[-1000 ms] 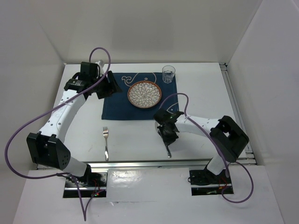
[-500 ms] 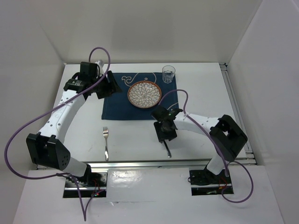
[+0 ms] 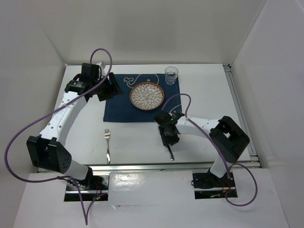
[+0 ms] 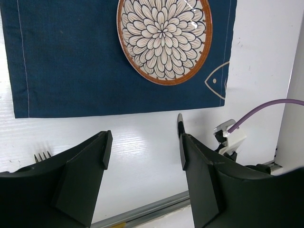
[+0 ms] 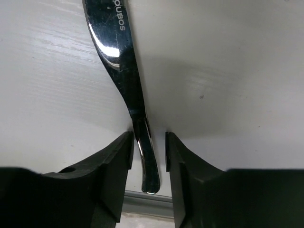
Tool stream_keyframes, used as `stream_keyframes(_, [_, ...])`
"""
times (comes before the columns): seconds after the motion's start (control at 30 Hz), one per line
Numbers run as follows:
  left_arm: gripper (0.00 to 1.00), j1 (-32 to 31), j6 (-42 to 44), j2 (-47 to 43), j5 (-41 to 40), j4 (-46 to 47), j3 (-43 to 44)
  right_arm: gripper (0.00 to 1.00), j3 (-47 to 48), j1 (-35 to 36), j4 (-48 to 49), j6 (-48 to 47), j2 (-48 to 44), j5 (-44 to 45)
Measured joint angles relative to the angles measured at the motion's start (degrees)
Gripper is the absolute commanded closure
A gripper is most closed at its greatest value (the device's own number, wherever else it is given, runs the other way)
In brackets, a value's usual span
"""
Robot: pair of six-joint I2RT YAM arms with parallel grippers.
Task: Set the dinner table for one person
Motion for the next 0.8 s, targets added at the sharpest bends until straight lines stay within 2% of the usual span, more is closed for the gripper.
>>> stream_keyframes(0.03, [0.24,0.0,0.0,0.0,0.0,-0.1,0.1,0.62,-0.2,0.0,0.1,0.2,0.0,0.4])
stream_keyframes(0.07, [0.24,0.0,0.0,0.0,0.0,-0.1,0.1,0.76,-0.4,0.1,0.2,0.5,-0.2,0.8])
stream_keyframes(0.1, [0.24,0.0,0.0,0.0,-0.1,-0.1,0.2,0.82,-0.5,0.2,0.4,0.8,-0.3,1.2])
stream_keyframes(0.2, [0.24,0.0,0.0,0.0,-0.2,-0.1,0.2,0.98,-0.6,1.0,0.6,1.5,-0.5,2.4])
stream_keyframes(0.23, [0.24,0.0,0.0,0.0,-0.2,-0.1,0.2,1.00,-0.6,1.3,0.5,1.5,-0.5,2.8])
stream_keyframes(0.8, [0.24,0.0,0.0,0.0,-0.4,-0.9,1.4,1.00,0.3,3.0,-2.8,0.1,-2.4,3.8])
